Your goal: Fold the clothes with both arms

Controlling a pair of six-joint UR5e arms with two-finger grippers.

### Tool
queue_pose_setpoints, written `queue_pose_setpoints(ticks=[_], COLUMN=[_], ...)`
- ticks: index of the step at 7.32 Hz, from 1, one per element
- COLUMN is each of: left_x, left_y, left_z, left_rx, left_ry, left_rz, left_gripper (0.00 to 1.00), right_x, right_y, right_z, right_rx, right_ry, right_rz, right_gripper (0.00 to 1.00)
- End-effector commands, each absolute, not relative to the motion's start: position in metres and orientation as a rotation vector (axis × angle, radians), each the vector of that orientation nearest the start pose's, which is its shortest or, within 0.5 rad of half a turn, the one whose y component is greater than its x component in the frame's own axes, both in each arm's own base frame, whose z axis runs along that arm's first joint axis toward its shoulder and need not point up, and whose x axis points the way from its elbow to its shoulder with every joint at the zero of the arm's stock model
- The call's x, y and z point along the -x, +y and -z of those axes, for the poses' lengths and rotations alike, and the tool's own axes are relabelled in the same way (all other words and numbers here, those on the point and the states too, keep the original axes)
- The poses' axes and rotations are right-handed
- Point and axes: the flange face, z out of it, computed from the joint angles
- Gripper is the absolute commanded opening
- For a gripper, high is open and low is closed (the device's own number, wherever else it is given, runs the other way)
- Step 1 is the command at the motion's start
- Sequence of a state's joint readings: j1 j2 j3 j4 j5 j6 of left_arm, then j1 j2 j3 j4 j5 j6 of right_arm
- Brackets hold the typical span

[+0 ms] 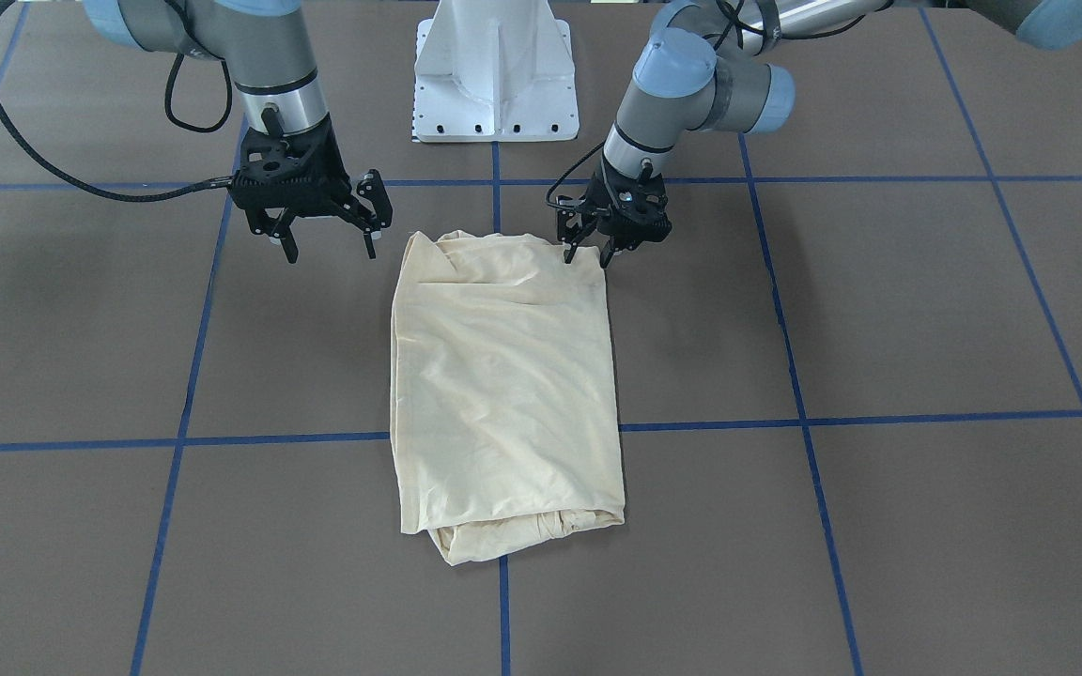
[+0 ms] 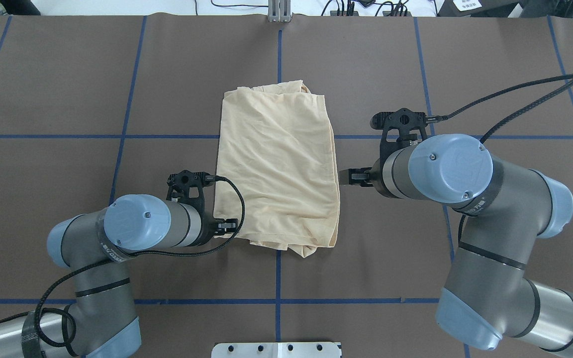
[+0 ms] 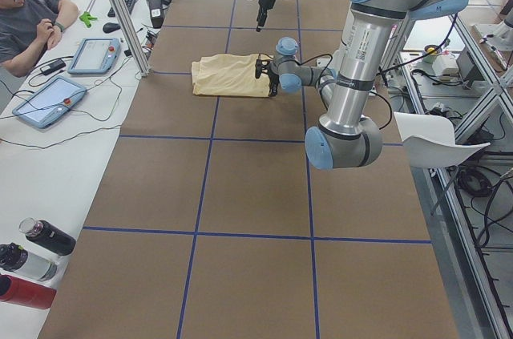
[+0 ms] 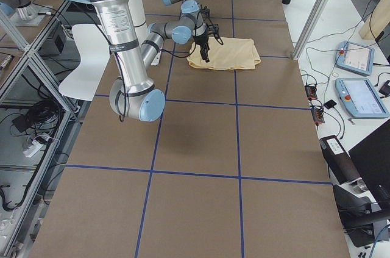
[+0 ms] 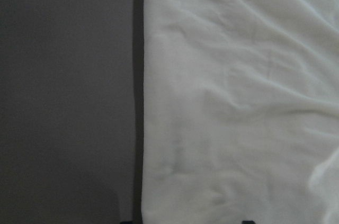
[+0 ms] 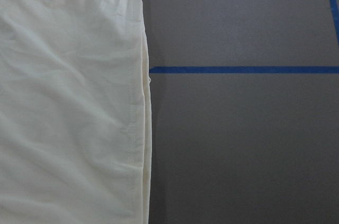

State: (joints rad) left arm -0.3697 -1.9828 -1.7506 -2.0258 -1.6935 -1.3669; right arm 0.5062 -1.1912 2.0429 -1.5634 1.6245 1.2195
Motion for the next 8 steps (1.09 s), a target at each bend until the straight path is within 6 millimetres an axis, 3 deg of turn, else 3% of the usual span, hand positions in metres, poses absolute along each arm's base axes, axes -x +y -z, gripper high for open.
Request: queue_pose_setpoints(ticks=[1, 7, 8], left_x=[-0.545, -0.548, -0.553], left_y=[-0.341, -0.334, -0.327], left_z=[-0.297, -0.296, -0.298], left_rx=[-0.185, -0.171, -0.163], left_ry=[1.033, 1.033, 1.031], left_rz=[0.086, 0.080, 0.078], left_gripper=[0.58, 0.58, 0.52], right_x=[0.425, 0.425, 0.425], right_y=[-0.382, -0.382, -0.382], right_z=[-0.252, -0.253, -0.253], right_rx=[-0.310, -0.308, -0.310], right_ry=[-0.801, -0.800, -0.800], right_rz=[-0.124, -0.127, -0.127], right_gripper=[1.00, 1.00, 1.00])
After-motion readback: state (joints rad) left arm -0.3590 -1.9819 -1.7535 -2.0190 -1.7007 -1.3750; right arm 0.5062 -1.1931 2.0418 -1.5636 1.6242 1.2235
